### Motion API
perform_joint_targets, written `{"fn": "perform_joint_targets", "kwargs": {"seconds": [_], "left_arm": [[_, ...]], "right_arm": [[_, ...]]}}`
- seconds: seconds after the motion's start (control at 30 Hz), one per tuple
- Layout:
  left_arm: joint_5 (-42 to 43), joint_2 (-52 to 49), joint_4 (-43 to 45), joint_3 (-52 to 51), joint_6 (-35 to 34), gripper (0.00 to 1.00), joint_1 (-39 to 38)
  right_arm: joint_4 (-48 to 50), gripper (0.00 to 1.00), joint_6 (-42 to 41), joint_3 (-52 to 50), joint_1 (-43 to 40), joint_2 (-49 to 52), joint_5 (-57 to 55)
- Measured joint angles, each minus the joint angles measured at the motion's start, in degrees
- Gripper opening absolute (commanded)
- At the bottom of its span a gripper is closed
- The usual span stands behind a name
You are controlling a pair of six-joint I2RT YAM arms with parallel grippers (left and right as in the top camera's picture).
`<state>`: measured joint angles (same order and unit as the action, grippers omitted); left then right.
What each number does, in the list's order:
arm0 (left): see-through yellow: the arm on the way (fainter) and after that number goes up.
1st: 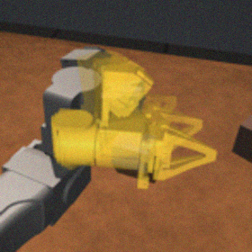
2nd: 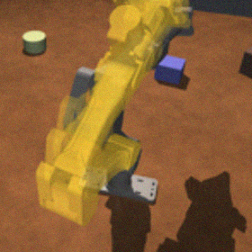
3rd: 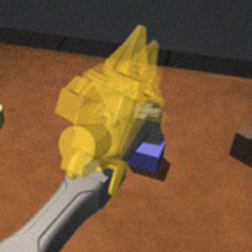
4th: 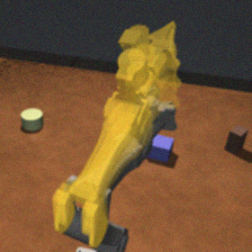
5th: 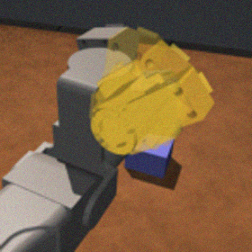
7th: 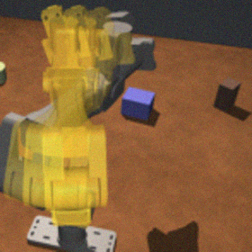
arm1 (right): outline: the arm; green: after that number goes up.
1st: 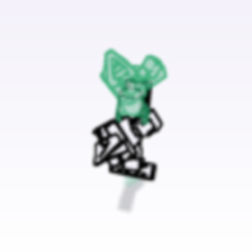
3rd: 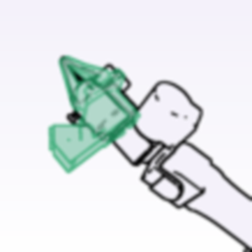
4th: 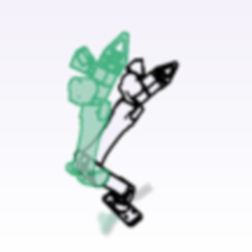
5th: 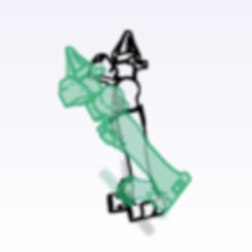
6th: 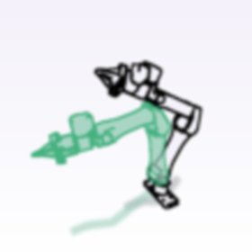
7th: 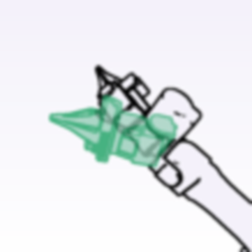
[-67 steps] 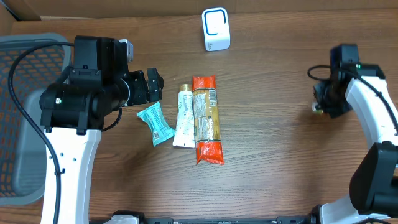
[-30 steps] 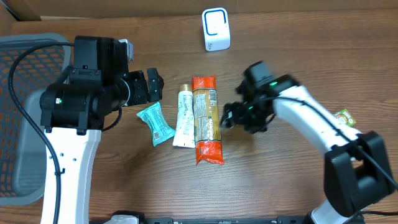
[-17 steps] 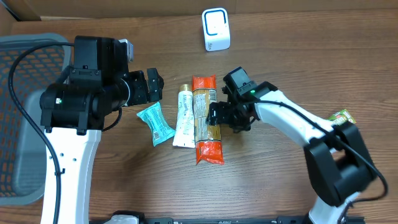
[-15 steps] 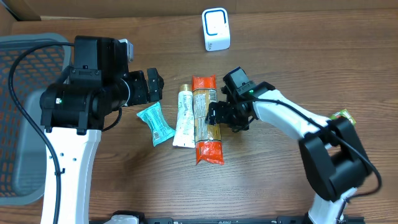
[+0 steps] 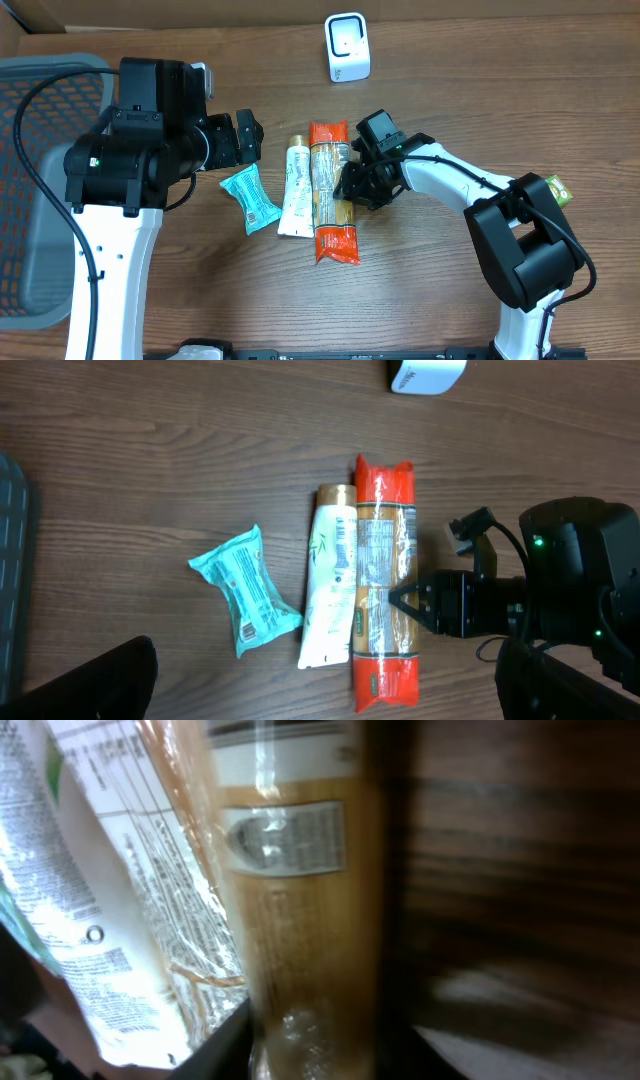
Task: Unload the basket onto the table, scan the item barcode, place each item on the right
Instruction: 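Lift and rotate the spaghetti pack with the right gripper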
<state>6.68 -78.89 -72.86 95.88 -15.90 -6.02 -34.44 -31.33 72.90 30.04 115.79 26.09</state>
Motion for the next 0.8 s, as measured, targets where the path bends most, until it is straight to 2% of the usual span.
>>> {"fn": "perform_joint_targets", "kwargs": {"seconds": [0.03, 0.2, 0.4, 0.63, 0.8], "left_arm": [[0.02, 0.00, -0.02, 0.00, 0.00, 0.99, 0.00], [0.00, 0.00, 0.00, 0.00, 0.00, 0.99, 0.00], [0.00, 0.00, 0.00, 0.00, 0.00, 1.00, 0.00], [0.00, 0.00, 0.00, 0.00, 0.00, 1.00, 0.00], [0.00, 0.00, 0.00, 0.00, 0.00, 0.99, 0.00]], "right_arm": [[0.07, 0.04, 0.00, 0.02, 0.00, 0.00, 0.26], [-1.95, 0.04, -0.09, 1.05, -0.07, -0.26, 1.51], [-13.60, 0.04, 2.12, 2.34, -0.42, -3.63, -4.26], [-33.07, 0.04, 2.38, 7.32, 0.63, -13.14, -23.10], [-37.44, 0.04, -0.37, 8.81, 5.01, -14.25, -37.38]]}}
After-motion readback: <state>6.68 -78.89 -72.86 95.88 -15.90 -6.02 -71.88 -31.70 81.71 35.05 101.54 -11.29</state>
